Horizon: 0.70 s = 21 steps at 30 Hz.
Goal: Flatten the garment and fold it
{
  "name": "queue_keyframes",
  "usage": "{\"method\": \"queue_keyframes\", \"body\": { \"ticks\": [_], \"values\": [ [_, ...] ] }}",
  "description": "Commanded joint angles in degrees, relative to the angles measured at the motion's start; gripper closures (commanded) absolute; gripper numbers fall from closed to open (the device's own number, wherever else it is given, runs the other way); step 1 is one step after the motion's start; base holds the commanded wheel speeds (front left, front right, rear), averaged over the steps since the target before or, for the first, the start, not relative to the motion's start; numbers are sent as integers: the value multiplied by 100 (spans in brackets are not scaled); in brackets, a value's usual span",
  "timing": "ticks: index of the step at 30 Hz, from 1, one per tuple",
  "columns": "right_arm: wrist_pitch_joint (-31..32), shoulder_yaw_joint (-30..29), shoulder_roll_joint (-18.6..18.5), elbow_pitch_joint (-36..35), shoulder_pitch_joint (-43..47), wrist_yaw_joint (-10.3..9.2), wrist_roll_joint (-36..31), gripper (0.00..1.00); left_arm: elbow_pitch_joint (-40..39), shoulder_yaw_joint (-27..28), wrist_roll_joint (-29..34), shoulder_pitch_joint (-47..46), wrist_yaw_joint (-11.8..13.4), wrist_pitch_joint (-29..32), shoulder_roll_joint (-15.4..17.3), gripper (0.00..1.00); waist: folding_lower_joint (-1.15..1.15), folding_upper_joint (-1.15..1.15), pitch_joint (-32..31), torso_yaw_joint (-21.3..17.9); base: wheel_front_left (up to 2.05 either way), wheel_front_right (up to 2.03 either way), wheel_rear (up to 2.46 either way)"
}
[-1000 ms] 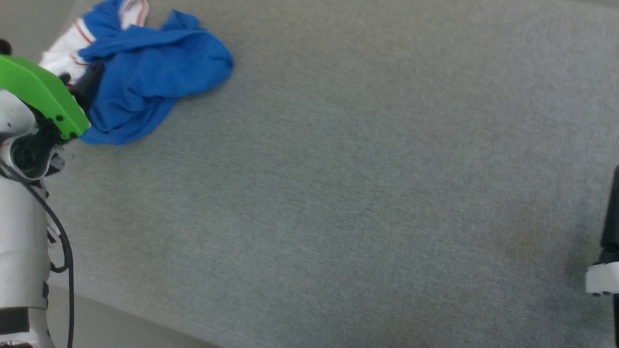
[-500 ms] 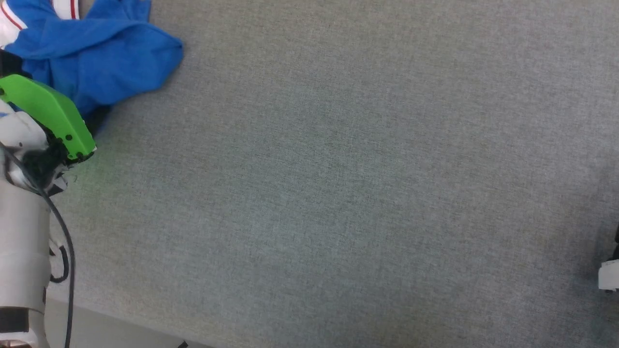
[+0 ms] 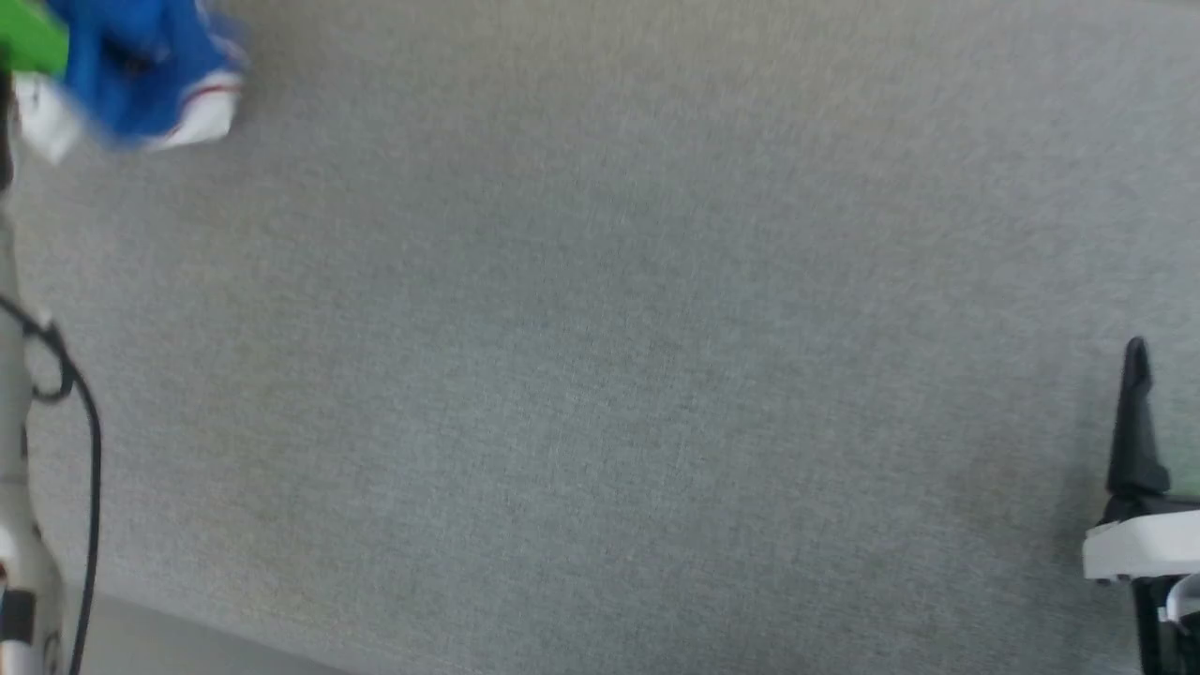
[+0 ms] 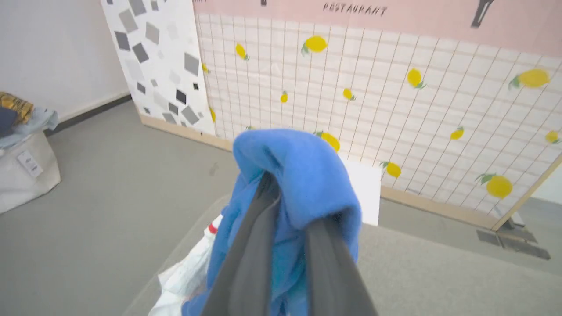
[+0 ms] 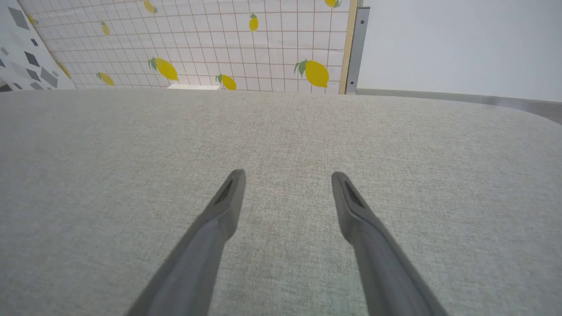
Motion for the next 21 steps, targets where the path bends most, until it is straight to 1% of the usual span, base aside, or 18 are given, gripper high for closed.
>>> {"method": "queue_keyframes", "body": {
  "ticks": [1, 5, 8, 10, 13, 15, 20, 21],
  "values": [
    [-108, 55, -5, 126, -32, -9, 102, 0, -191, -126, 33, -216, -47, -67, -103, 100, 0, 0, -669, -186, 0, 0, 0],
    [-327, 299, -5, 550, 24, -9, 306, 0, -859, -592, -236, -486, -76, 55, -325, 100, 0, 0, -1197, -482, 0, 0, 0],
    [-444, 501, -5, 814, 64, -9, 402, 0, -1417, -1035, -690, -592, -79, 315, -585, 100, 0, 0, -1476, -724, 0, 0, 0],
    [-511, 575, -5, 940, 66, -9, 466, 0, -1664, -1224, -989, -574, -80, 527, -783, 100, 0, 0, -1591, -875, 0, 0, 0],
    [-589, 682, -5, 1082, 33, -9, 532, 0, -1811, -1577, -1152, -385, -81, 868, -933, 100, 0, 0, -1735, -1118, 0, 0, 0],
    [-632, 704, -5, 1161, 29, -9, 570, 0, -1782, -1801, -1206, -98, -81, 1005, -1072, 100, 0, 0, -1804, -1258, 0, 0, 0],
    [-704, 675, -5, 1336, 82, -9, 626, 0, -1571, -2368, -1323, 909, -81, 1070, -1507, 100, 0, 0, -1915, -1534, 0, 0, 0],
    [-712, 670, -5, 1357, 97, -9, 631, 0, -1524, -2517, -1293, 1091, -81, 1093, -1549, 100, 0, 0, -1924, -1570, 0, 0, 0]
  ]
}}
